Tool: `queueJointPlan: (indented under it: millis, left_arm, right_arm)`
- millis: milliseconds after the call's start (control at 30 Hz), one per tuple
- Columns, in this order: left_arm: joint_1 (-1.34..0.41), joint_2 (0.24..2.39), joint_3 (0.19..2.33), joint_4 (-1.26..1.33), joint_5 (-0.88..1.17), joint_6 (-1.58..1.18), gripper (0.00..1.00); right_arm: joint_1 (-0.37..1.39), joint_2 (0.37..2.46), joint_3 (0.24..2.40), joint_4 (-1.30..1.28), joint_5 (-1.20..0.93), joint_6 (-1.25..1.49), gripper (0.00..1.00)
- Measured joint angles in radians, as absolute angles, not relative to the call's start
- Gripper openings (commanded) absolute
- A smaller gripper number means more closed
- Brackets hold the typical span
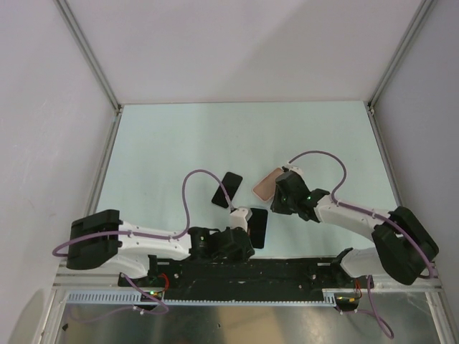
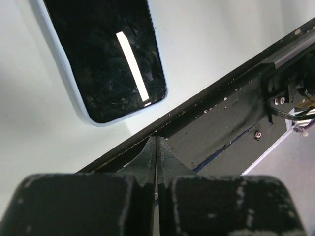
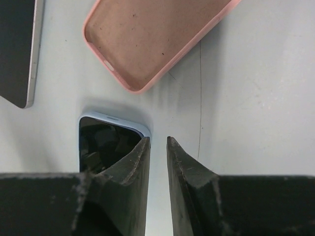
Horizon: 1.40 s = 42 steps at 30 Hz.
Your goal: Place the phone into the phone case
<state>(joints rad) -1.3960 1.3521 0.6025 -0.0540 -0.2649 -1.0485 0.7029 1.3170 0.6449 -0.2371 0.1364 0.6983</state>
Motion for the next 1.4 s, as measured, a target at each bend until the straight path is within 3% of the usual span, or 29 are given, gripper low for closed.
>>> queueJointPlan:
  millis: [767,1400]
  left_arm:
    - [-1.412,1.388,0.537,-0.024,-0.258,-1.119,0.0]
    - [-1.258,1.422,0.533,0.012,-0.123,-1.075,0.0]
  right_arm:
    - [0.684,1.525,0.692,-0.077,0.059,0.694,0.18]
    - [0.765,1.519,0.696,-0.086,0.142,0.695,0.15]
